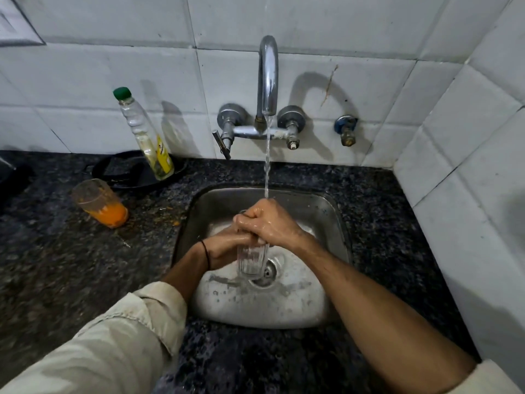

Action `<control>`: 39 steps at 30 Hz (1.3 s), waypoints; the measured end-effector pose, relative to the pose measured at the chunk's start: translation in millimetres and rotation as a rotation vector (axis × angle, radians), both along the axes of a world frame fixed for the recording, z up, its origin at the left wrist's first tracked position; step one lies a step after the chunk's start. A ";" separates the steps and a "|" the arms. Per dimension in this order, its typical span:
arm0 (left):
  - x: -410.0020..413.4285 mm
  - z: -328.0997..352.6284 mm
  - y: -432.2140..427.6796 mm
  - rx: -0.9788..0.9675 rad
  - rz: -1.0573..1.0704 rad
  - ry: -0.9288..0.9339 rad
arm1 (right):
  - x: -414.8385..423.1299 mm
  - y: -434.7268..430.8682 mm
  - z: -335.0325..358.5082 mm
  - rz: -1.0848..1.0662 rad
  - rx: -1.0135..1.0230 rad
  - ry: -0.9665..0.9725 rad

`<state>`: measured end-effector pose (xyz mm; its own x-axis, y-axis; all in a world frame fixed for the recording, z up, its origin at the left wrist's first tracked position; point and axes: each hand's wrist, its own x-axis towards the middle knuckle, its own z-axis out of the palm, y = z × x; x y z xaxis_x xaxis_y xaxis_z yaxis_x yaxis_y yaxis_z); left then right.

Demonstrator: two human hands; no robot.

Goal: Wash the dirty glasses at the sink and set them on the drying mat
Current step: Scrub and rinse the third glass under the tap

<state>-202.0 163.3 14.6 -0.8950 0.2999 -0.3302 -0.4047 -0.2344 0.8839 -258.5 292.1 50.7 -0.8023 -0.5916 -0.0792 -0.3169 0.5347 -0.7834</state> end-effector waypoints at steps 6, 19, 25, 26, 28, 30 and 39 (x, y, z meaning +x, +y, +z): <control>-22.6 3.3 37.5 -0.851 0.413 0.326 | 12.3 -14.5 9.7 -0.372 0.255 0.281; -43.4 45.5 29.4 -0.845 0.359 0.542 | -2.1 -10.5 60.8 -0.331 0.213 0.335; -32.8 48.5 16.4 -0.274 0.196 0.465 | -21.5 11.9 74.6 0.046 0.080 0.313; -29.8 51.7 10.6 -0.137 0.094 0.453 | -22.1 16.4 80.0 0.130 0.042 0.266; -29.3 52.9 6.4 -0.025 0.001 0.442 | -23.2 16.0 84.1 0.141 0.012 0.306; -35.8 53.7 16.7 -0.192 0.178 0.441 | -21.2 6.2 81.7 -0.021 0.087 0.494; -45.8 40.8 11.0 -0.103 0.190 0.355 | -34.0 10.3 81.7 0.068 0.133 0.355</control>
